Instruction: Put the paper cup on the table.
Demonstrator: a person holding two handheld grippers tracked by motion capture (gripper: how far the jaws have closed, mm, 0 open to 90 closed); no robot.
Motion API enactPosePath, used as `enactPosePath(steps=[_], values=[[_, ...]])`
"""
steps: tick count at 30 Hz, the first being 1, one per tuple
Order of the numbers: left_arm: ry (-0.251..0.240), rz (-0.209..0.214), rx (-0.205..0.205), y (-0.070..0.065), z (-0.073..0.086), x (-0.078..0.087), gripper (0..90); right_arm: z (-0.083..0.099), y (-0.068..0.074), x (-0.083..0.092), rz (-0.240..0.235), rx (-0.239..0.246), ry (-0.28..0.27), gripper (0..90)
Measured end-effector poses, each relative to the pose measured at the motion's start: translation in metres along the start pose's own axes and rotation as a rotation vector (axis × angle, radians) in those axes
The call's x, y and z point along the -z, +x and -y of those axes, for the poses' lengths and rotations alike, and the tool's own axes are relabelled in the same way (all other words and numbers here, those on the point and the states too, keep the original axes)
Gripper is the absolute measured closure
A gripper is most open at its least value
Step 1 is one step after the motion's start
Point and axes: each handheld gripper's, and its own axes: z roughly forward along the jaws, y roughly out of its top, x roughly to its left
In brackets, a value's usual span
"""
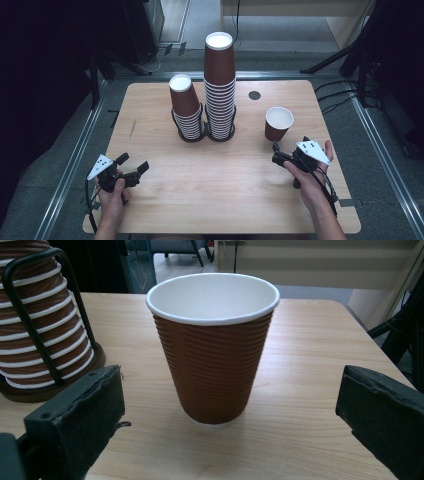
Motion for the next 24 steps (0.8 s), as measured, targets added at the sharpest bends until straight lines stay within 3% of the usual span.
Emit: enactPosePath(steps=[24], values=[[0.001, -0.002, -0.001, 0.0, 0.0, 0.0, 0.0, 0.021, -0.048, 0.027, 0.076, -0.041, -0.002, 0.0]])
